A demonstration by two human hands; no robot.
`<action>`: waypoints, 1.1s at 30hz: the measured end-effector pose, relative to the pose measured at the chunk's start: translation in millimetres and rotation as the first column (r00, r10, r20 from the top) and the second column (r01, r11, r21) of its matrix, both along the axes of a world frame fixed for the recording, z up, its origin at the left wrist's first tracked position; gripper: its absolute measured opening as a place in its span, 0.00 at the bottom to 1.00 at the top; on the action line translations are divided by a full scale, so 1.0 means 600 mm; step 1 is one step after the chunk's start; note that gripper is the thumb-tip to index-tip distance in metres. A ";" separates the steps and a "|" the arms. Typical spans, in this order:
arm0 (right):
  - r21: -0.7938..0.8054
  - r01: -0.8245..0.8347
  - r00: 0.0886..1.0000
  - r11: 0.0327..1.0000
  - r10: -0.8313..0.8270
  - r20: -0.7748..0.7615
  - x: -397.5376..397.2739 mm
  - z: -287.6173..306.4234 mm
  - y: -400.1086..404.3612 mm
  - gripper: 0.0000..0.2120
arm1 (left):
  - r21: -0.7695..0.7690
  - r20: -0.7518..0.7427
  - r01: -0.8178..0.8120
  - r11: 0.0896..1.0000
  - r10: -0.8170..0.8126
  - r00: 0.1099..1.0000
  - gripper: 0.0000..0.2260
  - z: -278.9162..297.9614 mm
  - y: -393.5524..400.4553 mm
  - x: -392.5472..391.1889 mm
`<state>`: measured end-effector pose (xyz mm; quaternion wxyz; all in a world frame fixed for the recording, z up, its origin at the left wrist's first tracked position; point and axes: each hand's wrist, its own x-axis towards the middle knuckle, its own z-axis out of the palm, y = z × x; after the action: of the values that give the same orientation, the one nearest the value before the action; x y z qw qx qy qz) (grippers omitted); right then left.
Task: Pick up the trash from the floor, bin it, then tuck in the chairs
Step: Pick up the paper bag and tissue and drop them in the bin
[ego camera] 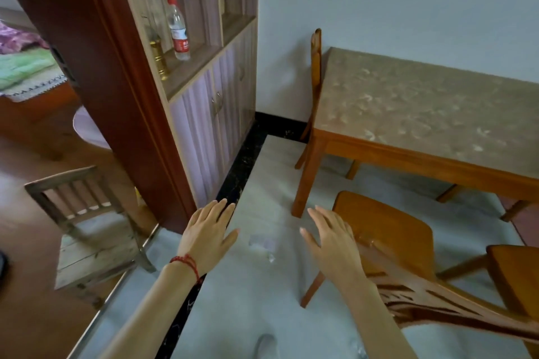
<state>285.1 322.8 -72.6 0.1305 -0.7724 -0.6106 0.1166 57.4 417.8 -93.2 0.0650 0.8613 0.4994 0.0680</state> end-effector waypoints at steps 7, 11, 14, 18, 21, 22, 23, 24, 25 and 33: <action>-0.043 -0.013 1.000 0.999 0.013 -0.002 0.050 -0.027 0.112 0.25 | -0.042 -0.040 -0.038 0.998 0.036 0.999 0.26 -0.011 0.098 0.041; -0.058 0.017 1.000 0.998 -0.017 -0.010 0.059 -0.048 0.159 0.24 | -0.096 -0.062 -0.009 0.995 0.003 0.998 0.25 -0.028 0.153 0.056; -0.066 0.038 0.999 0.997 -0.039 -0.009 0.061 -0.065 0.193 0.22 | -0.112 -0.050 0.035 0.993 -0.041 0.998 0.25 -0.049 0.202 0.064; -0.094 0.109 0.994 0.990 -0.108 0.019 0.052 -0.090 0.240 0.23 | -0.178 -0.049 0.111 0.978 -0.122 0.991 0.27 -0.078 0.274 0.070; -0.110 0.158 0.987 0.981 -0.159 0.002 0.043 -0.114 0.279 0.29 | -0.217 -0.037 0.163 0.963 -0.175 0.984 0.29 -0.104 0.336 0.072; -0.107 0.176 0.984 0.979 -0.177 -0.002 0.040 -0.119 0.294 0.34 | -0.222 -0.046 0.178 0.959 -0.193 0.980 0.30 -0.113 0.358 0.074; -0.099 0.191 0.981 0.977 -0.193 -0.011 0.039 -0.128 0.309 0.40 | -0.225 -0.054 0.189 0.956 -0.206 0.977 0.31 -0.123 0.380 0.076; -0.113 0.196 0.979 0.974 -0.201 -0.033 0.039 -0.139 0.321 0.45 | -0.230 -0.053 0.200 0.952 -0.218 0.975 0.31 -0.134 0.399 0.080; -0.124 0.200 0.977 0.972 -0.208 -0.054 0.040 -0.148 0.331 0.47 | -0.244 -0.054 0.212 0.946 -0.232 0.971 0.31 -0.145 0.415 0.084; -0.215 0.294 0.939 0.931 -0.324 -0.118 0.067 -0.271 0.383 0.28 | -0.334 -0.085 0.253 0.908 -0.297 0.951 0.32 -0.262 0.487 0.133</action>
<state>325.1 552.3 -235.1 0.1173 -0.8569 -0.4551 0.2116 137.0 710.3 -250.2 0.1789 0.9037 0.3803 -0.0814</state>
